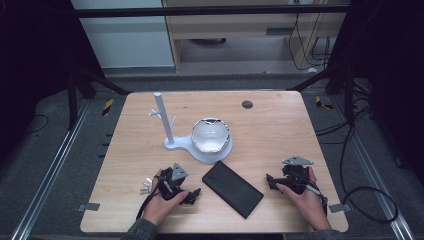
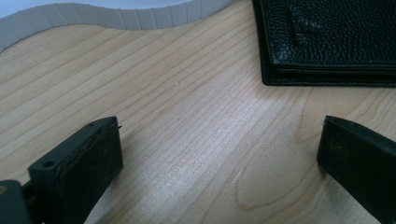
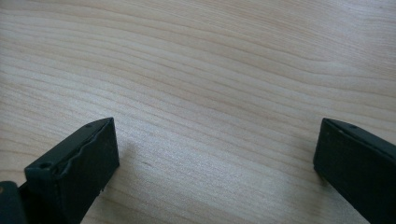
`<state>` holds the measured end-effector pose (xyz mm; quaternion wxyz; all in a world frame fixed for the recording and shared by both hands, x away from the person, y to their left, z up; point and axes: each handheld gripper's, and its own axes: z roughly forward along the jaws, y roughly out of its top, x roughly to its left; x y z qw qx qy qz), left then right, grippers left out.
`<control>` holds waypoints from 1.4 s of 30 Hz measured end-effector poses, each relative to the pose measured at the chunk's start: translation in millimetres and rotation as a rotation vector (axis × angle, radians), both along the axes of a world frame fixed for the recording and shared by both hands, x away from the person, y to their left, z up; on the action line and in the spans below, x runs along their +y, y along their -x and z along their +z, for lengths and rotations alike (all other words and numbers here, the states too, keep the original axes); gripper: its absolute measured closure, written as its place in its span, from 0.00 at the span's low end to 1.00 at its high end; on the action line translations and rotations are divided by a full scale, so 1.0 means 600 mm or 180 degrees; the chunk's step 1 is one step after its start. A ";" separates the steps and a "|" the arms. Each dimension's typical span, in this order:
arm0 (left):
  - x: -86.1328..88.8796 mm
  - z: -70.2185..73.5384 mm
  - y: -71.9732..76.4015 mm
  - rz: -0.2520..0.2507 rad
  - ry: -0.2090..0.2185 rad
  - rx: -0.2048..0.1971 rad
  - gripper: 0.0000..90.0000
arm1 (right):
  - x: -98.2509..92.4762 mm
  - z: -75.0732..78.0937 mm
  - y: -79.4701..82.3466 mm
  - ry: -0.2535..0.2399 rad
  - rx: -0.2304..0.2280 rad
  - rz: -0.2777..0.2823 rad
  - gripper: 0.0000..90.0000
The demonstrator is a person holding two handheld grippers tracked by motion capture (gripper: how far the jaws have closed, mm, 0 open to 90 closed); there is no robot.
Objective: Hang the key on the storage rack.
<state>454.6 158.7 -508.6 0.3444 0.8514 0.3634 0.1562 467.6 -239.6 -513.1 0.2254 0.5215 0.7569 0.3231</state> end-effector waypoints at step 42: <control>0.115 0.087 0.025 0.0584 -0.0823 0.1094 0.54 | 0.005 0.000 0.005 -0.0012 0.0009 -0.0014 0.01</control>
